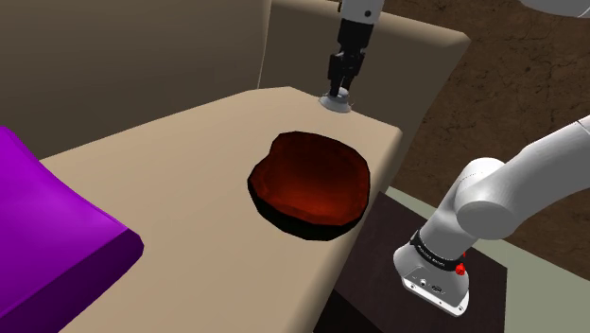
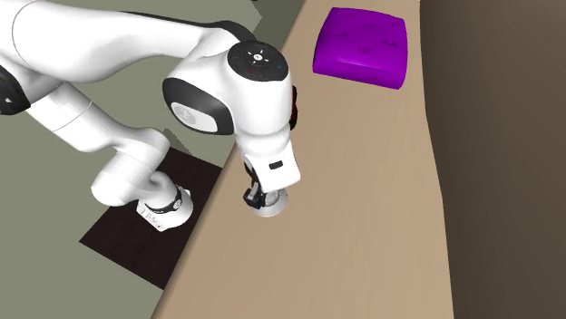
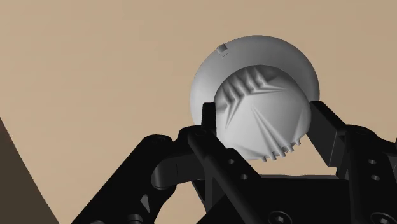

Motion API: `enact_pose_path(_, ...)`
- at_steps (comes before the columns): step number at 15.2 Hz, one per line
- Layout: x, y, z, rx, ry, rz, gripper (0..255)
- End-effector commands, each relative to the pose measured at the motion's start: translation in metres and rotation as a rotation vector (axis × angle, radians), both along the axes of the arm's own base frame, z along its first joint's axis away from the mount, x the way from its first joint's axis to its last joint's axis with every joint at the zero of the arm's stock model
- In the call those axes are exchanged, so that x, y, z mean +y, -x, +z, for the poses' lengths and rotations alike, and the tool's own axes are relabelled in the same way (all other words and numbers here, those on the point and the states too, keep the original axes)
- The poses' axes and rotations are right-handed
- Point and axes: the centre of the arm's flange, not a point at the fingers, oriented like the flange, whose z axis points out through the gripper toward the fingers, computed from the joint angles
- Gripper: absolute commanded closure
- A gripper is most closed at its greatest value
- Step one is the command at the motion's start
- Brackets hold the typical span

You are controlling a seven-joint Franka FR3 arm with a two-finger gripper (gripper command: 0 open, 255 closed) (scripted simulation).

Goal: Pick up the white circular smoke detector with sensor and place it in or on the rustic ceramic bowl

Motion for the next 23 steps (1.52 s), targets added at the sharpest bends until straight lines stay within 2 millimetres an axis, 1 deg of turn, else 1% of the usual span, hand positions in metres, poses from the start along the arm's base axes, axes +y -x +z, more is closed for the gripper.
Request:
enact_pose_path(1, 0.0, 0.0, 0.011, 0.0, 0.0, 0.0, 255)
enact_pose_path(16, 0.0, 0.0, 0.09, 0.0, 0.0, 0.0, 255)
enact_pose_path(17, 0.0, 0.0, 0.091, 0.0, 0.0, 0.0, 255)
enact_pose_path(23, 0.072, 0.034, 0.095, 0.0, 0.0, 0.0, 255)
